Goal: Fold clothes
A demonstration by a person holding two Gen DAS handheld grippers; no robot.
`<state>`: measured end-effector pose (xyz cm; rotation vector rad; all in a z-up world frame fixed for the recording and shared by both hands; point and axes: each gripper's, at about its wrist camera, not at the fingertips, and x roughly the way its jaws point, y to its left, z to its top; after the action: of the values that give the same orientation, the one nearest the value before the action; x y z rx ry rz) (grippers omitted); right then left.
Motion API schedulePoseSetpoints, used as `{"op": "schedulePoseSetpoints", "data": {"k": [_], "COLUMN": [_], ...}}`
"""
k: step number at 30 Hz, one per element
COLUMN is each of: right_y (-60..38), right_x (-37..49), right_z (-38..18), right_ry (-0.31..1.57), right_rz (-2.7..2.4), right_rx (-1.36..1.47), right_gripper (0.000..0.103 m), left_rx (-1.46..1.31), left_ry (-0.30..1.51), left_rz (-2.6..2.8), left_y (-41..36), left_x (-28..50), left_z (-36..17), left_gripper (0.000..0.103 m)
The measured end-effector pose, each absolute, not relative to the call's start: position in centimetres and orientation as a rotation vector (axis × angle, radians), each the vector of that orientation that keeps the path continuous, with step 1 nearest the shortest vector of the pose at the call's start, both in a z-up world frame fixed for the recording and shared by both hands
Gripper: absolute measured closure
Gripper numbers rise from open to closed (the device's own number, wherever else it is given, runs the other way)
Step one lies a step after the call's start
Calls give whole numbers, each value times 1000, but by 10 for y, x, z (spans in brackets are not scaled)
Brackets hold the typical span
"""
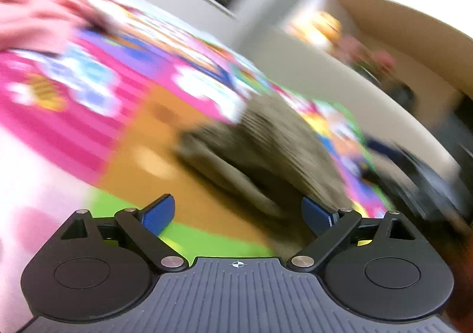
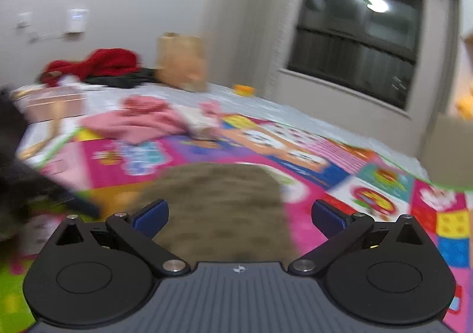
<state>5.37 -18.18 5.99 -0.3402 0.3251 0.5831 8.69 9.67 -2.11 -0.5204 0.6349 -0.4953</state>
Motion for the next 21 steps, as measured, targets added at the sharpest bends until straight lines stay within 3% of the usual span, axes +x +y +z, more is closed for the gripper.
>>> {"op": "schedulePoseSetpoints", "data": {"k": [6,8,10,15,21], "right_y": [-131,-137,-158,-195,-210], "right_x": [27,30,39,51,62], "right_z": [22,21,38,74,74], "right_ry": [383,406,430,411,426], "right_rz": [626,614,590,514,541], "right_rx": [-544,-552,-461,-394,-378], "right_gripper": [4,38,47,50,51], "left_rx": [-470,-434,-489,-368,-375], "left_ry": [607,615,636,646,680], "left_rz": [-329,-349,-546,-710,-949], "left_y": [81,72,64,6,-44], "left_x": [88,81,74,69,65], "left_z": [-21,-18,-18,-16,-10], "left_gripper": [4,4,4,4,4]}}
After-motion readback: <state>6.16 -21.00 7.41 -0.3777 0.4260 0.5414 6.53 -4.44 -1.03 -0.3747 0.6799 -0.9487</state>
